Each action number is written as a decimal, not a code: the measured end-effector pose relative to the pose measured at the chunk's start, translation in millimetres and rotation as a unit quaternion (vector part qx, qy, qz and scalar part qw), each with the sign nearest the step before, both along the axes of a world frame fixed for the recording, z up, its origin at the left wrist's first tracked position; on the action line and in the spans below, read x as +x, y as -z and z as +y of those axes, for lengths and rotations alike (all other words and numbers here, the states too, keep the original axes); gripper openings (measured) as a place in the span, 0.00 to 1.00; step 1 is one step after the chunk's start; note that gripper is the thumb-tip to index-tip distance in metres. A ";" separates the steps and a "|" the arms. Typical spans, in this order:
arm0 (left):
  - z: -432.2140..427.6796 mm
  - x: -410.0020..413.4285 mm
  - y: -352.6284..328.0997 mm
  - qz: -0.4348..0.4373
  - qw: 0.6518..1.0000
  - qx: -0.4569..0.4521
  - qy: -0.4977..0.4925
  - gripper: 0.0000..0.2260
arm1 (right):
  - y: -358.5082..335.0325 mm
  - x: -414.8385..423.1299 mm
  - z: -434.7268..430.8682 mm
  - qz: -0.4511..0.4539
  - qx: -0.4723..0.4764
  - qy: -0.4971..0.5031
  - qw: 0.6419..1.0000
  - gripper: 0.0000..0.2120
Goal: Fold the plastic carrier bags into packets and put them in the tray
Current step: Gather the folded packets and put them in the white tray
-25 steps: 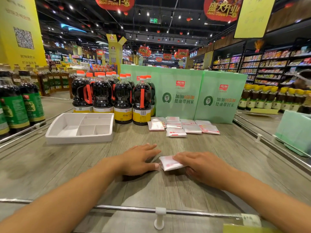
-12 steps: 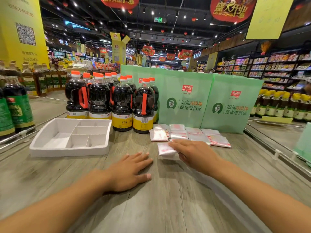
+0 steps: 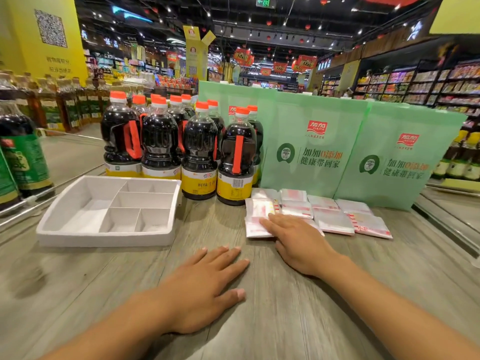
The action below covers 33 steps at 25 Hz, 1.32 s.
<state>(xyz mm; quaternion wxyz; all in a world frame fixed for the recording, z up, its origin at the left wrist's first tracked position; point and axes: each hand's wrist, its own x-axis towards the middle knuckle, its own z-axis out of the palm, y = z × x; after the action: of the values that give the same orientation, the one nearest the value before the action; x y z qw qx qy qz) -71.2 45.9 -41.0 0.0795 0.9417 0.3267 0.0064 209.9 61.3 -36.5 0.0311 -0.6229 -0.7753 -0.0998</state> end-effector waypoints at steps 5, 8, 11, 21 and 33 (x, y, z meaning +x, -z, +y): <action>-1.9 -2.0 -1.1 -0.006 1.000 -0.007 0.002 0.28 | -0.6 -4.8 -0.4 0.034 -0.084 0.032 0.995 0.28; -3.2 -2.1 -2.0 -0.004 1.000 -0.011 0.001 0.28 | 3.6 -8.1 -2.6 0.065 -0.094 0.047 0.992 0.30; -2.3 -2.2 -1.7 -0.003 1.000 -0.003 0.004 0.28 | 4.0 -7.6 0.1 0.080 -0.106 0.051 0.990 0.31; -4.6 1.5 -6.2 -0.032 0.999 0.009 -0.002 0.28 | -2.2 -0.6 -2.5 0.102 -0.056 0.027 0.993 0.33; 38.8 33.6 -13.4 -0.093 0.992 0.082 0.007 0.29 | -4.7 47.5 -30.7 0.081 0.007 0.062 0.995 0.35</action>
<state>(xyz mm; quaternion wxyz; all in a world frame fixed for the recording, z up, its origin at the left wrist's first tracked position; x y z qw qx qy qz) -37.5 84.8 -27.5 0.0323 0.9427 0.3099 0.1196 257.4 30.6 -31.8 0.0914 -0.6753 -0.7297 -0.0561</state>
